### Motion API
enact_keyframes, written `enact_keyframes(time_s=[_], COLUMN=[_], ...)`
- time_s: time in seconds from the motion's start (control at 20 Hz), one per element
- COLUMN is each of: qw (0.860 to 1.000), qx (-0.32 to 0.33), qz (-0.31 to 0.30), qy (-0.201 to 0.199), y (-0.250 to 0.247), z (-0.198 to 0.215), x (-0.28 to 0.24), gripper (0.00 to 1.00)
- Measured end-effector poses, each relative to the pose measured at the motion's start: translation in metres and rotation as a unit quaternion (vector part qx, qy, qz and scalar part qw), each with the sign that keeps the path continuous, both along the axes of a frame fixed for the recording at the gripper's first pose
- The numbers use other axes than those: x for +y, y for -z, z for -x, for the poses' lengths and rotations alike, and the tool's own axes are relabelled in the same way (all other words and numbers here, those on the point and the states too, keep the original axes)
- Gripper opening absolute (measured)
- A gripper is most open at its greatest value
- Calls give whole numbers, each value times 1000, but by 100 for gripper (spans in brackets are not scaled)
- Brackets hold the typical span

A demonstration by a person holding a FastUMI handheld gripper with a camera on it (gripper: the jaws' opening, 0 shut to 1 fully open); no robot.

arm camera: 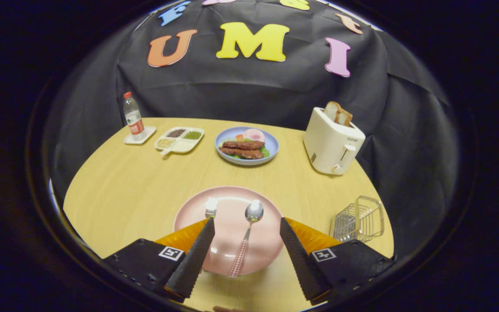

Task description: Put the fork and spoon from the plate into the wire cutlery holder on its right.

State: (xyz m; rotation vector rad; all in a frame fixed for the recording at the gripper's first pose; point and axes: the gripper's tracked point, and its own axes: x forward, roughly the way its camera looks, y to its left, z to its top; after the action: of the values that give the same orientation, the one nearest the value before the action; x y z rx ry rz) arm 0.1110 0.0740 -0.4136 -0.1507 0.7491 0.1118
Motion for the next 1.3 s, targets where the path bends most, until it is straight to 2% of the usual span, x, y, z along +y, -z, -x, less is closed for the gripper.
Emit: enact_keyframes(time_s=[0.2,0.3,0.35,0.45,0.55,0.65,0.75,0.8,0.9,1.3], qw=[998,996,995,994,991,989,987,987,988,992], qx=[49,73,79,93,113,121,131,134,129,100], qz=[-17,-28,-31,-29,-33,-26,-28,-27,-33,-47], qy=[35,40,44,56,71,84,86,87,75,55], y=[35,47,52,62,73,81,86,86,83,30], z=[0,0,-2,-3,-3,-2,-1,-1,-3,9], x=[-2,2,2,-1,-1,-4,-3,-2,0,-10], gripper=[79,67,58,45,36,33,14,14,8,8])
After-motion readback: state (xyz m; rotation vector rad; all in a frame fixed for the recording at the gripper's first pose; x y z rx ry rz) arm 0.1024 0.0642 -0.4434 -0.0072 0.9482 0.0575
